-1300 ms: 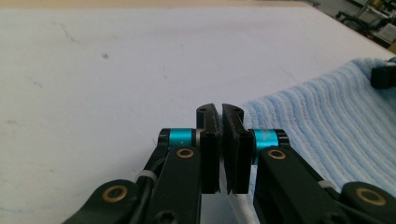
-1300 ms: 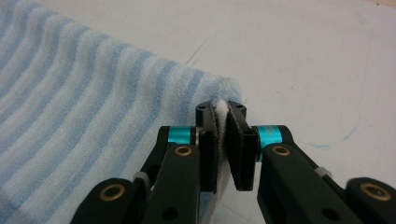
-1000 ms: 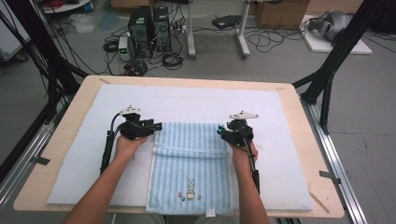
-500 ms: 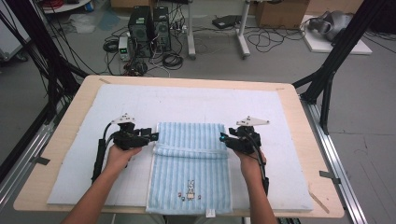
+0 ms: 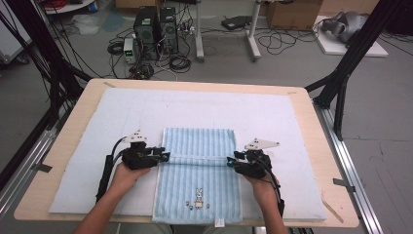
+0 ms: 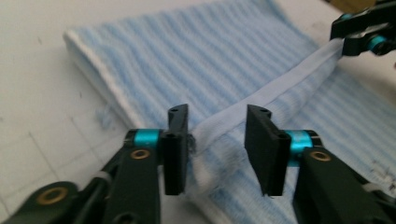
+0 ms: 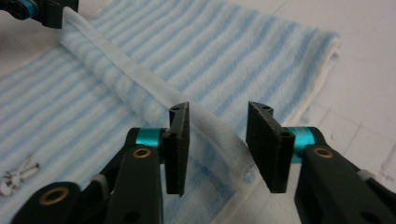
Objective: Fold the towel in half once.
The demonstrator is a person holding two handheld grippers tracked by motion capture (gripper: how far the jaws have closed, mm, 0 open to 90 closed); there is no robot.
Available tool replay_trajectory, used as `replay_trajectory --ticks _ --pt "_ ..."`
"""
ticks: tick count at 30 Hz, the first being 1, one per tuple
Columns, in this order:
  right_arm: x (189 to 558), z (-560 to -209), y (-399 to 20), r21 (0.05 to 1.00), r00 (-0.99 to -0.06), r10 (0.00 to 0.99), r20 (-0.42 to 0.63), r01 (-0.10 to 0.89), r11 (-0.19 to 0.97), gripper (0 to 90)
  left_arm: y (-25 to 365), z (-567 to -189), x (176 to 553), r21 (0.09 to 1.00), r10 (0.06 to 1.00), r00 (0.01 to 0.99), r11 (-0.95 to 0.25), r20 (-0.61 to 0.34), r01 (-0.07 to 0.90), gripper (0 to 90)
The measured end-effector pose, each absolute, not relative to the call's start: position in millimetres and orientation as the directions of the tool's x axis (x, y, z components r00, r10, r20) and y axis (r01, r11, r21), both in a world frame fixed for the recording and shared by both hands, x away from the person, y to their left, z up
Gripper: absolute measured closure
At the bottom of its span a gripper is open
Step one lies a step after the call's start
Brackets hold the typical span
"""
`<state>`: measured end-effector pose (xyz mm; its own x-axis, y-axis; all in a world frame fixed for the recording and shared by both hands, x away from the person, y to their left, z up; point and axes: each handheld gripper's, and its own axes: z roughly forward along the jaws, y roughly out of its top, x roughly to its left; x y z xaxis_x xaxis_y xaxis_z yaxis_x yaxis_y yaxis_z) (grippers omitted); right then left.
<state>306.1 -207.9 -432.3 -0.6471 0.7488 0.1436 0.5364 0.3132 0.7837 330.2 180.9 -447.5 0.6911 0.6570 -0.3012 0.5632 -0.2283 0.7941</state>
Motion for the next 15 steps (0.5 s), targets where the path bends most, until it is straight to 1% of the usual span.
replay_trajectory --ticks 2,3,5,8,15 --pt "306 -436 -209 0.775 -0.649 0.743 0.165 0.551 0.309 70.0 181 -450 327 0.792 0.663 0.696 -0.253 -0.276 0.556 79.0" --pt "305 -438 -210 0.769 -0.656 0.737 0.166 0.553 0.319 76.4 181 -450 326 0.793 0.666 0.695 -0.255 -0.271 0.553 84.2" --pt "303 -439 -209 0.767 -0.666 0.730 0.155 0.547 0.336 82.9 182 -449 324 0.795 0.661 0.697 -0.248 -0.278 0.553 85.2" --pt "297 -439 -209 0.777 -0.678 0.721 0.143 0.528 0.342 84.0 184 -444 318 0.809 0.650 0.707 -0.237 -0.280 0.538 85.5" --pt "278 -433 -212 0.818 -0.682 0.721 0.122 0.481 0.317 84.0 188 -431 303 0.846 0.627 0.732 -0.212 -0.267 0.490 85.6"
